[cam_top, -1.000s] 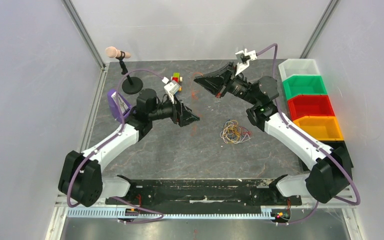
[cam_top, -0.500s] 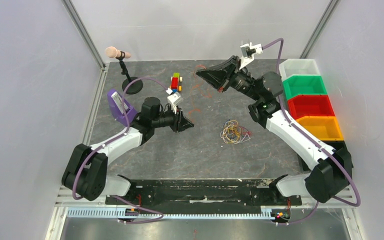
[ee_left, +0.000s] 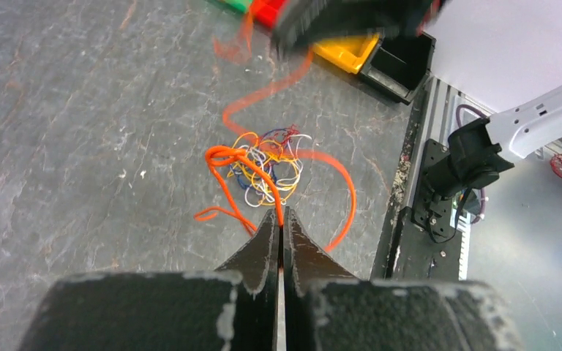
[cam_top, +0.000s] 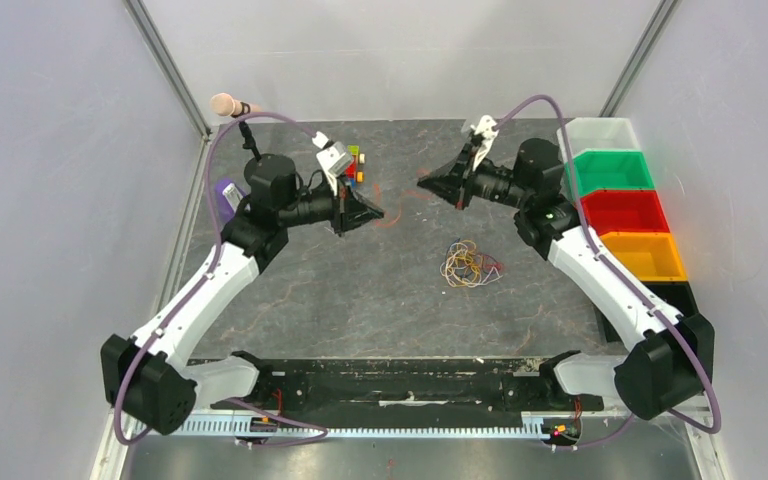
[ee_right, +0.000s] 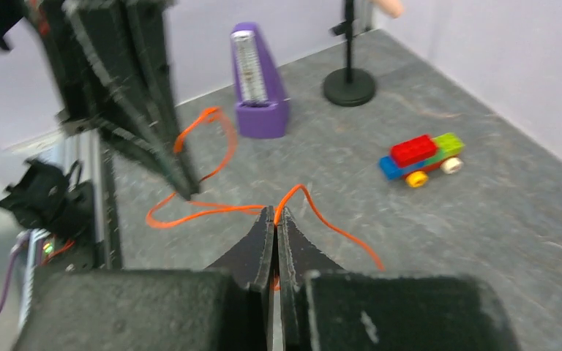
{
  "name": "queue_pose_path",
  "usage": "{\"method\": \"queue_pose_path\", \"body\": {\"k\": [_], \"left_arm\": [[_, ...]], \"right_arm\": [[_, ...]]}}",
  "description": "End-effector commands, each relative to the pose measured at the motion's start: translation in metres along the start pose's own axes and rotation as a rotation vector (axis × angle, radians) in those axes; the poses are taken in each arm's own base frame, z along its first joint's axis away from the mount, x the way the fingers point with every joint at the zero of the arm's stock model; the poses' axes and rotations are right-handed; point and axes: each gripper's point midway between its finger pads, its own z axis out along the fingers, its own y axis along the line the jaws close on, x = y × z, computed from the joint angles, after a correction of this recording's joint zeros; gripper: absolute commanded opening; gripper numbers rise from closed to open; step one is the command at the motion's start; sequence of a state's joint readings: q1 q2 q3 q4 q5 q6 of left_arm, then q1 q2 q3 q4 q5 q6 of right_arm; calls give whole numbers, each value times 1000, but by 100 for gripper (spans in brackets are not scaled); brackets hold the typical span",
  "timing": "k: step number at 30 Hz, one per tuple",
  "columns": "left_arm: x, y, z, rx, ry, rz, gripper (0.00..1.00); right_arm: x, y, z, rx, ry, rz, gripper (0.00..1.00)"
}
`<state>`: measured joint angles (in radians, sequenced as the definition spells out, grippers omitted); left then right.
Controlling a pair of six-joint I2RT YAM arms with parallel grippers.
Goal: Untangle the cables
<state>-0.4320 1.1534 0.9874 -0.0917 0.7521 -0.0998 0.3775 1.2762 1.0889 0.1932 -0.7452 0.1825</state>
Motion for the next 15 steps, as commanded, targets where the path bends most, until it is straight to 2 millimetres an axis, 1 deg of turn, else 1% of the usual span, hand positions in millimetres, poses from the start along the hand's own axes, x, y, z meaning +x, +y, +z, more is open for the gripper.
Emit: {"method": "queue_pose_path", "body": {"k": [1, 2, 4, 5, 9, 11, 15], "left_arm": [[-22, -16, 14, 101, 38, 47, 2], [-27, -21, 16, 123, 39, 82, 2], [-29, -30, 18, 179, 51, 178, 2], [-29, -33, 18, 198, 61, 226, 2], [-20, -34, 16, 228, 118, 316, 2], [-21, -31, 17, 214, 117, 337, 2], [-18, -36, 25, 202, 127, 392, 2]], "right_arm": [[11, 44, 5, -181, 48, -31, 0], [12, 52, 5, -211, 46, -27, 0], [12, 61, 4, -241, 34, -49, 0], [11, 63, 3, -250, 29, -69, 0], [12, 68, 0, -271, 31, -94, 0], [9, 71, 0, -280, 29, -69, 0], [-2, 77, 4, -295, -19, 83, 0]]}}
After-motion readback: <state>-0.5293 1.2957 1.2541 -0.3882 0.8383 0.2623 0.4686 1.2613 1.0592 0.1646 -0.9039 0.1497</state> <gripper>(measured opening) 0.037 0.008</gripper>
